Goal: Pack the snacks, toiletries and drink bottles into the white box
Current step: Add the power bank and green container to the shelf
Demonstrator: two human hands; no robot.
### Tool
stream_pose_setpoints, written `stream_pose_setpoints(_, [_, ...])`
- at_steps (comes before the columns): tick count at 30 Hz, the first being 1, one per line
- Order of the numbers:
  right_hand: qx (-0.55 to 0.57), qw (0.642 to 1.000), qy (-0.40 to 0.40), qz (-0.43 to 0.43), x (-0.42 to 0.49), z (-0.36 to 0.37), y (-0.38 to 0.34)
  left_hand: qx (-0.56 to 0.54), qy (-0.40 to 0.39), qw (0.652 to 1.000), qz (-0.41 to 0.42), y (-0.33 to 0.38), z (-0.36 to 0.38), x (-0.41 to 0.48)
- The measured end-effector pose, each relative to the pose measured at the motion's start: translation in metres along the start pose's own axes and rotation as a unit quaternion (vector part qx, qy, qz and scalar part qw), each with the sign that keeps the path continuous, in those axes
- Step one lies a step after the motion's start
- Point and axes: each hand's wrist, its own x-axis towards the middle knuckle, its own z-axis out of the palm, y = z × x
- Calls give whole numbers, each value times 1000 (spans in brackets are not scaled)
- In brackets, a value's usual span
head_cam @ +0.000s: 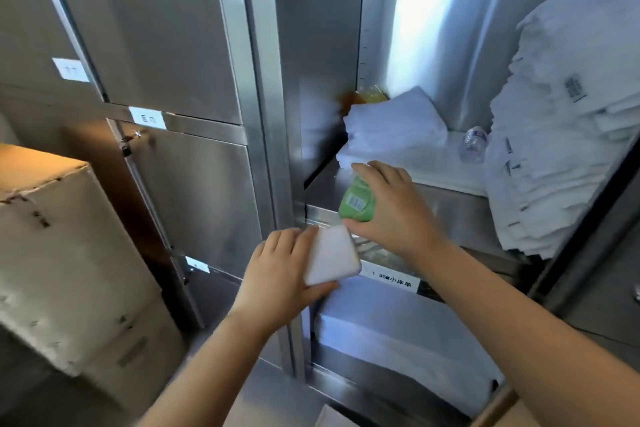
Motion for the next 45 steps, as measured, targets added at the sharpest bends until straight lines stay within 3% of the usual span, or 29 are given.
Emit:
stream_pose_setpoints(5, [50,996,1,-75,-8,22,-121,69,31,996,-41,-62,-69,-90])
stream_pose_setpoints(10, [126,978,-27,-162,-24,66,-285,140,40,982,-122,-142,-155,-222])
stream_pose_setpoints(17, [235,919,-67,-309,-77,121,-527,251,43,931,-261,-215,-281,-424])
stream_pose_setpoints(22, [312,866,-91,-380,-116,131,-653,309,42,882,-352,-226,-349,-527])
stream_pose_setpoints(32, [389,763,-149,-495,-156,161,-805,374,66,793,-477,-244,-397,-642])
stream_pose_setpoints(45, [411,652,-193,-607,-152,196,-927,424,97,699,-567,-284,-420,-687])
